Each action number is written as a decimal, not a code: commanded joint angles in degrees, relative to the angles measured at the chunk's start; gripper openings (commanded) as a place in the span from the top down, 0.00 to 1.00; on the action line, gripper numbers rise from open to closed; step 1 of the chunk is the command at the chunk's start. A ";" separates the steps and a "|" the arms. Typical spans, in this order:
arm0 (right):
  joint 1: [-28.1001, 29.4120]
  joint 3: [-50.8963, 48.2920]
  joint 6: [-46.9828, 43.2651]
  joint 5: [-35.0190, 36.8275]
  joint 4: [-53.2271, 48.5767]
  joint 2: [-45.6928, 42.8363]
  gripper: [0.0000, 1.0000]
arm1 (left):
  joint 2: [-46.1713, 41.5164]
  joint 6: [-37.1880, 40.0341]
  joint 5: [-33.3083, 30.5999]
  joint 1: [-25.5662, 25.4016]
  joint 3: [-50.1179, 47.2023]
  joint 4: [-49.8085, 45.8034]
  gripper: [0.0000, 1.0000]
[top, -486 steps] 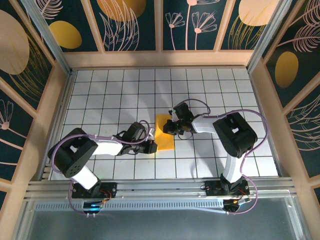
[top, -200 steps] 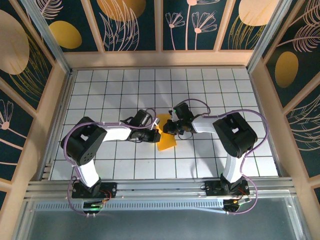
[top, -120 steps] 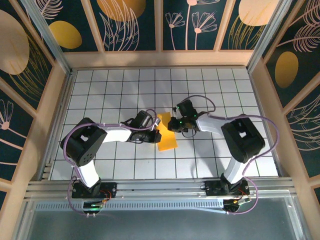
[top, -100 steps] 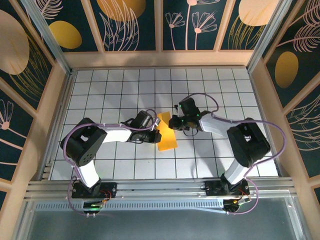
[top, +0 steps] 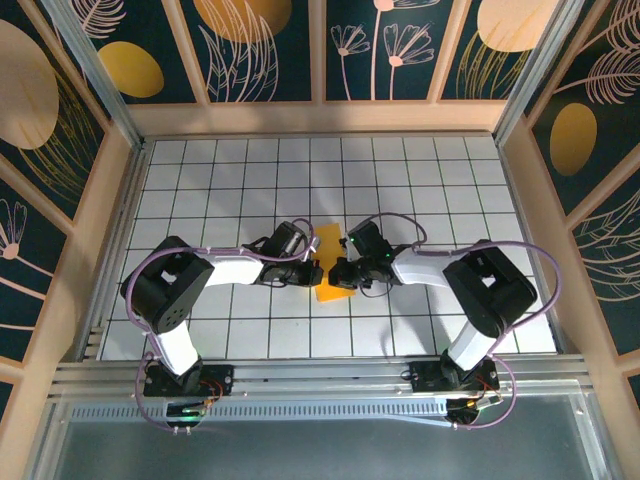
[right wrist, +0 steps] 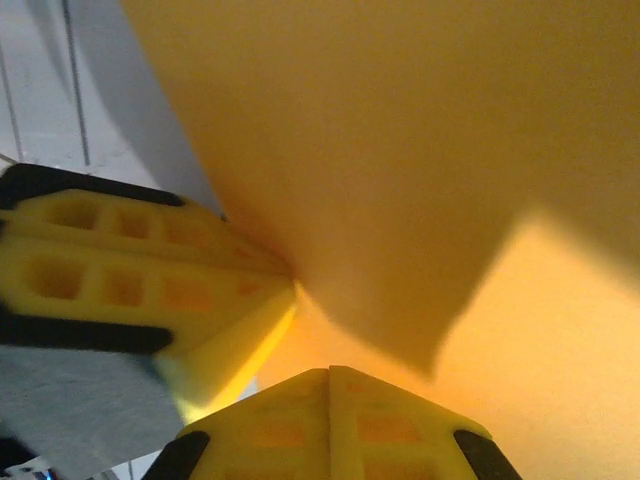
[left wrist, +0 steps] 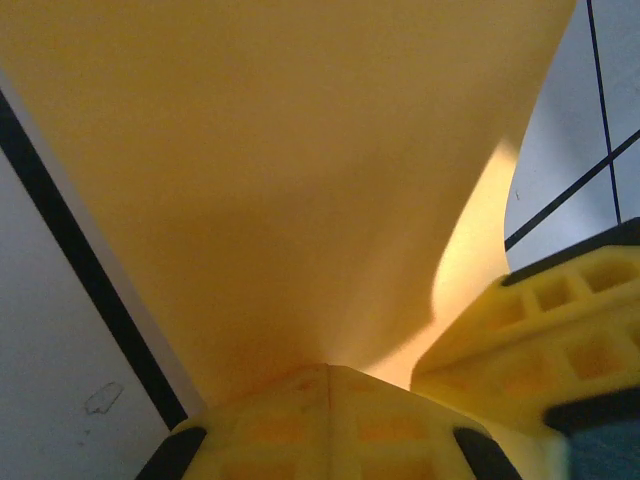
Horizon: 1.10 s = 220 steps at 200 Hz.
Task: Fold a paper plane with a square sheet of paper (fold left side to right side)
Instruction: Hold the square sheet of paper at the center of the table, then first fold the square sheet of paper in half at the center of the table.
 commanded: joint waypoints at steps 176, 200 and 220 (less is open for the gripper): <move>0.18 -1.30 -4.16 8.93 -6.93 6.12 1.00 | 4.39 -5.49 3.06 3.75 1.79 7.92 1.00; 0.15 -1.48 -4.51 9.80 -7.69 6.33 1.00 | 4.25 -5.21 1.23 4.01 1.11 7.49 1.00; 0.15 -1.57 -4.88 10.42 -8.43 6.49 1.00 | 4.13 -5.39 0.24 4.53 0.01 8.09 1.00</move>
